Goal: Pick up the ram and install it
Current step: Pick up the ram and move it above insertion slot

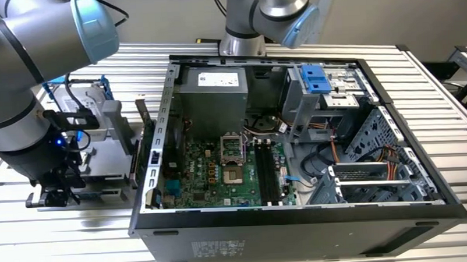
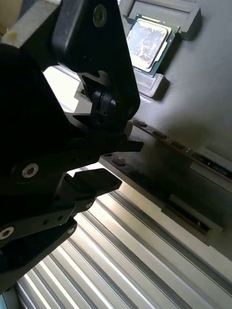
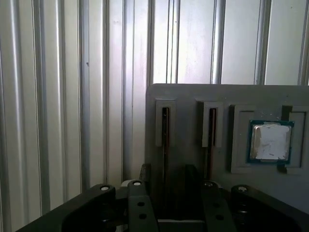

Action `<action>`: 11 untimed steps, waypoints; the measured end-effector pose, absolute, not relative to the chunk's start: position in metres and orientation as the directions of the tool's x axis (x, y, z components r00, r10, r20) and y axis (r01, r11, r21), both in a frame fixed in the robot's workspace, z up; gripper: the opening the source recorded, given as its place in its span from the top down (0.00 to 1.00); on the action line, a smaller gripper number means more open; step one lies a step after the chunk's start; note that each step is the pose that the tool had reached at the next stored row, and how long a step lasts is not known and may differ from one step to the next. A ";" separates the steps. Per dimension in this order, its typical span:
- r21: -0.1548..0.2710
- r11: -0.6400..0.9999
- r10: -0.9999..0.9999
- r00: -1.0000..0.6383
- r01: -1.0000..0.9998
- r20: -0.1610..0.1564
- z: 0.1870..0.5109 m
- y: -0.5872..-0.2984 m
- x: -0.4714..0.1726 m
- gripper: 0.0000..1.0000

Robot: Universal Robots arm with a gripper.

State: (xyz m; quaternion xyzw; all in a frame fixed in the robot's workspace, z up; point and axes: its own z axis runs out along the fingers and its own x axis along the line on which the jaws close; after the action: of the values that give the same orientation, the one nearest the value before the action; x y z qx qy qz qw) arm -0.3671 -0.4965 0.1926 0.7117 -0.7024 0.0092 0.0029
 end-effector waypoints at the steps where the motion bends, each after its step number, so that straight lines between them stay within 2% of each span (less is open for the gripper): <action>1: -0.009 -0.013 -1.000 0.013 -1.000 0.017 0.193 -0.497 -0.367 0.00; 6: -0.009 -0.013 -1.000 0.013 -1.000 0.017 0.192 -0.496 -0.367 0.00; 7: -0.009 -0.013 -1.000 0.013 -1.000 0.017 0.192 -0.496 -0.367 1.00; 11: -0.009 -0.013 -1.000 0.013 -1.000 0.017 0.192 -0.497 -0.367 1.00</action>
State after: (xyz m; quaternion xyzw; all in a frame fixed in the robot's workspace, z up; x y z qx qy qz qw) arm -0.3671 -0.4965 0.1923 0.7117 -0.7024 0.0093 0.0030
